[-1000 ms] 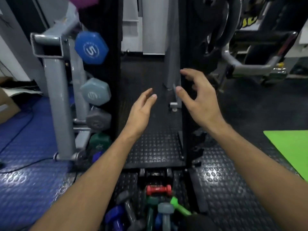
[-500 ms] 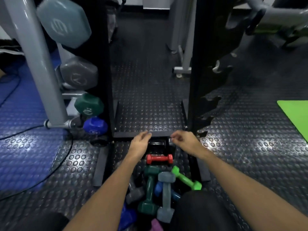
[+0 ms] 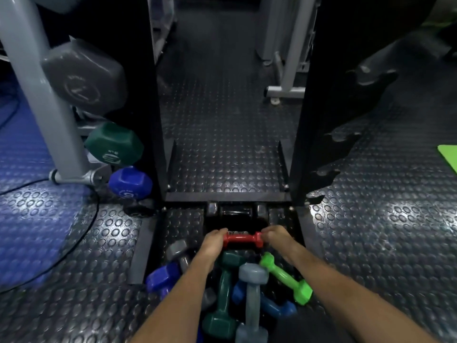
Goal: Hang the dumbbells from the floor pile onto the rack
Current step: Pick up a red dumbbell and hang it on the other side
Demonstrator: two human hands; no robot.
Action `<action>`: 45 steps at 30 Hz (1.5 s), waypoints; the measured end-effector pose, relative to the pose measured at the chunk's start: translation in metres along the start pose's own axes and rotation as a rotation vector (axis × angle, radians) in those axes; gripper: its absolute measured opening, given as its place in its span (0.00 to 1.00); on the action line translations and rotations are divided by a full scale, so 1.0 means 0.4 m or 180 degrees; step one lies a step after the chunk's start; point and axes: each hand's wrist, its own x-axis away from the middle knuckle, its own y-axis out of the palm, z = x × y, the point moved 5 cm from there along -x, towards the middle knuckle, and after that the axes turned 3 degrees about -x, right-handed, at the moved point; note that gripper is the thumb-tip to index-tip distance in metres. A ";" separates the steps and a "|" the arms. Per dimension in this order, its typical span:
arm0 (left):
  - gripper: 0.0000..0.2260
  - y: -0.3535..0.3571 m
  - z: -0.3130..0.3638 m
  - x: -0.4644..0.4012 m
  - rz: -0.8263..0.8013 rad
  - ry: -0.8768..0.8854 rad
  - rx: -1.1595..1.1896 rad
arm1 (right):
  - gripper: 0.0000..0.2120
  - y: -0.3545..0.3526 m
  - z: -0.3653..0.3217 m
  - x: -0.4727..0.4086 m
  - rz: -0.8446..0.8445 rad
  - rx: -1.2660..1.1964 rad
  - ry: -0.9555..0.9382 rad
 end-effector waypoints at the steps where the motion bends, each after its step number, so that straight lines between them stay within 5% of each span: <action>1: 0.14 0.005 -0.004 0.000 -0.0036 -0.0038 0.0025 | 0.11 0.005 0.001 0.006 -0.0021 -0.0278 0.0047; 7: 0.12 0.020 0.003 0.017 0.0131 -0.0018 0.0165 | 0.06 0.022 0.021 0.024 -0.0172 -0.0952 0.0325; 13: 0.12 0.045 0.008 0.051 0.0217 0.0059 0.0463 | 0.16 0.012 0.106 0.006 0.0058 -0.1128 0.0435; 19: 0.19 0.038 0.055 0.095 0.0416 0.0165 0.0864 | 0.09 -0.041 0.062 0.081 0.0216 -0.1520 -0.0070; 23: 0.09 0.023 0.154 0.171 0.0442 0.0436 0.1034 | 0.15 -0.121 -0.040 0.166 -0.0198 -0.1769 -0.0389; 35: 0.12 -0.005 0.612 0.483 0.0045 0.1510 0.1280 | 0.21 -0.467 -0.593 0.559 -0.0824 -0.1298 -0.1507; 45: 0.15 -0.076 1.013 0.837 -0.0408 0.2858 0.1358 | 0.16 -0.628 -0.946 1.019 0.0075 -0.0755 -0.2895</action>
